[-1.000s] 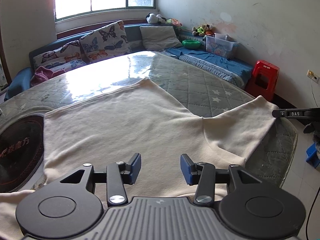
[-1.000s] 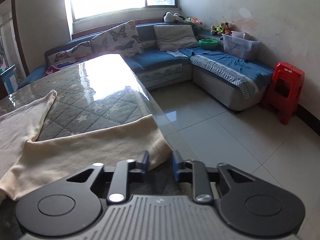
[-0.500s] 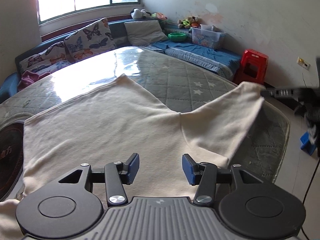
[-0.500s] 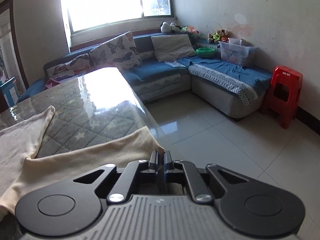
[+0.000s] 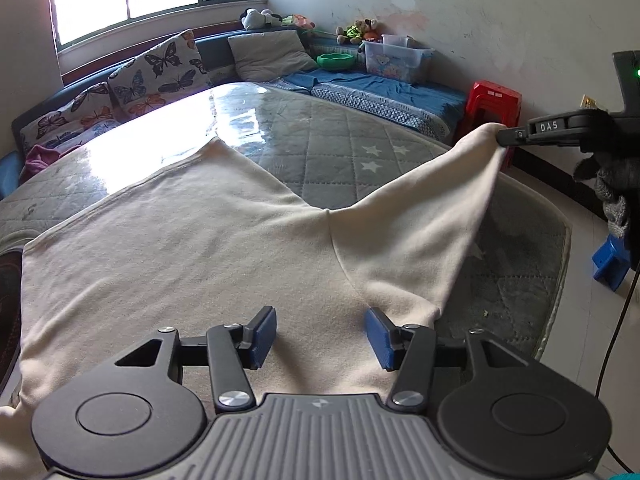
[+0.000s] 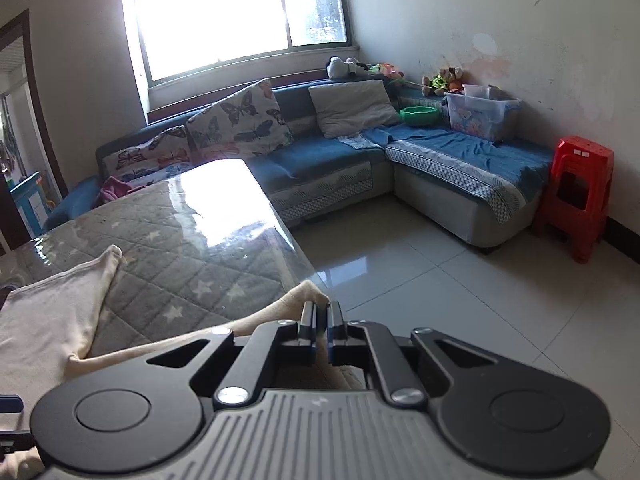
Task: Fold clothes
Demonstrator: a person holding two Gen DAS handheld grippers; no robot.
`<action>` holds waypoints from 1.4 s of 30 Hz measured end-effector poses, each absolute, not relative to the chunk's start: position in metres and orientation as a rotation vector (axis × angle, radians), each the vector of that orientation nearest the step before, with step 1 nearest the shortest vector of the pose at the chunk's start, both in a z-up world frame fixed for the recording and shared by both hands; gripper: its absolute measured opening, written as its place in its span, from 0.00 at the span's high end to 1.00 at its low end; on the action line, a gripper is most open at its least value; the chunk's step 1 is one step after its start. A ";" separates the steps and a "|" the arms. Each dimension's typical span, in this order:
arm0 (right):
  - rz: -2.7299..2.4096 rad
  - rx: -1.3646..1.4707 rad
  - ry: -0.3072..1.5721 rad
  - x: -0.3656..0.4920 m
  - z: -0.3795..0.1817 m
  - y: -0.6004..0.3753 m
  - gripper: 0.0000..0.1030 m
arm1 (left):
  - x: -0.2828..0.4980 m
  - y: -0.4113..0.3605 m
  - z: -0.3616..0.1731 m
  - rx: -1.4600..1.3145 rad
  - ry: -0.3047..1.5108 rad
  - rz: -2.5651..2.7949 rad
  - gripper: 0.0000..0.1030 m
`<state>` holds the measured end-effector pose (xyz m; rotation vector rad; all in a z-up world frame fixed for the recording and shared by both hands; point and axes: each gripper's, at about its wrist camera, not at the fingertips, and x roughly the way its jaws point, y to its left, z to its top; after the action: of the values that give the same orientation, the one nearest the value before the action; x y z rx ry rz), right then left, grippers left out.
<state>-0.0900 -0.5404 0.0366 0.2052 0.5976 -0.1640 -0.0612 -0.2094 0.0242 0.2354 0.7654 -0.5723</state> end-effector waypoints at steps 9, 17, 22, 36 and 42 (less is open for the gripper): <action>-0.033 0.176 0.507 -0.090 0.093 -0.511 0.96 | -0.059 -0.174 0.041 0.155 0.728 -0.501 0.43; 0.218 0.083 0.433 -0.083 0.141 -0.425 0.96 | -0.061 -0.100 0.053 0.028 0.697 -0.336 0.39; 0.382 0.016 0.448 -0.075 0.142 -0.360 0.96 | -0.070 -0.056 0.054 -0.032 0.689 -0.243 0.38; 0.771 -0.200 0.683 -0.091 0.058 -0.203 0.96 | -0.094 0.004 0.045 -0.109 0.697 -0.113 0.38; 0.822 -0.220 0.702 -0.104 0.049 -0.207 0.86 | -0.095 -0.003 0.046 -0.103 0.692 -0.132 0.38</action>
<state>-0.1041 -0.2073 0.0493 -0.2196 0.7025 0.8216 -0.0946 -0.0031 0.0463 -0.1030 0.6918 -0.1323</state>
